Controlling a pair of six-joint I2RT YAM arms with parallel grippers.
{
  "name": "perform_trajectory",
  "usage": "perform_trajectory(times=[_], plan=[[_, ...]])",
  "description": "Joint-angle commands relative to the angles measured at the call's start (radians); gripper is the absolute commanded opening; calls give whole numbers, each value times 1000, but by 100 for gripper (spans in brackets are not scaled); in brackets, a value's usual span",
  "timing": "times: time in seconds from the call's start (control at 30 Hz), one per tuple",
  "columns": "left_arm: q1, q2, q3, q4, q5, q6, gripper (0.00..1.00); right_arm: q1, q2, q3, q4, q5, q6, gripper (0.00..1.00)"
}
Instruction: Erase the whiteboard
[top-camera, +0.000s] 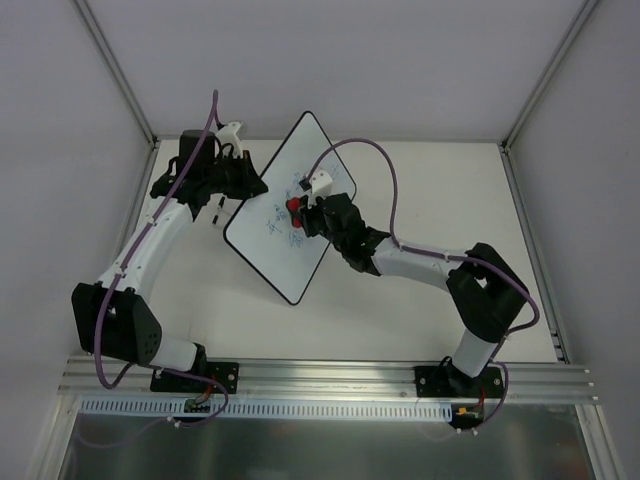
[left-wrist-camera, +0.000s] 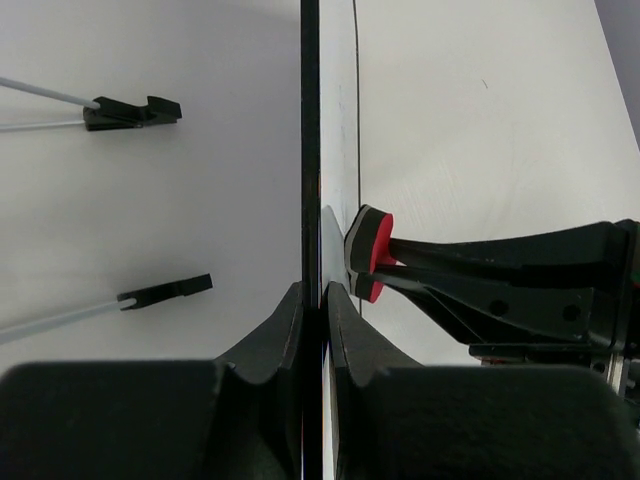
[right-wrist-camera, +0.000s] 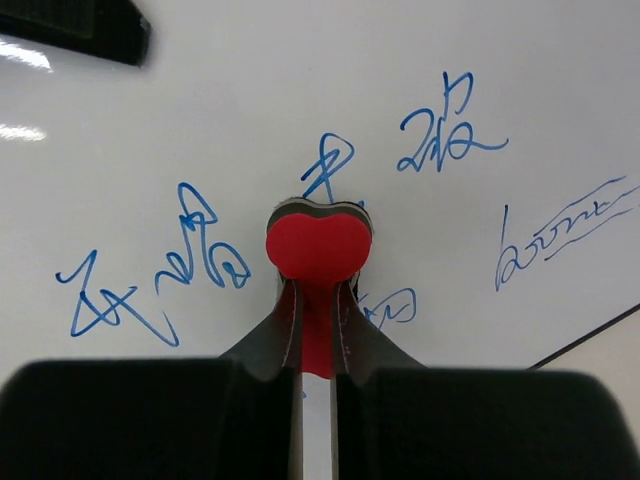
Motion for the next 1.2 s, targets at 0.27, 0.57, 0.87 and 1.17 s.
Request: perform_trajectory(times=[0.27, 0.57, 0.87, 1.17], plan=[[-46, 112, 78, -43, 177, 108, 0, 175, 67, -23, 244, -271, -76, 0], [-46, 92, 45, -58, 197, 120, 0, 101, 51, -66, 270, -251, 27, 0], [-48, 75, 36, -68, 207, 140, 0, -142, 39, -119, 281, -214, 59, 0], [-48, 79, 39, -77, 228, 146, 0, -213, 114, -60, 249, -298, 62, 0]])
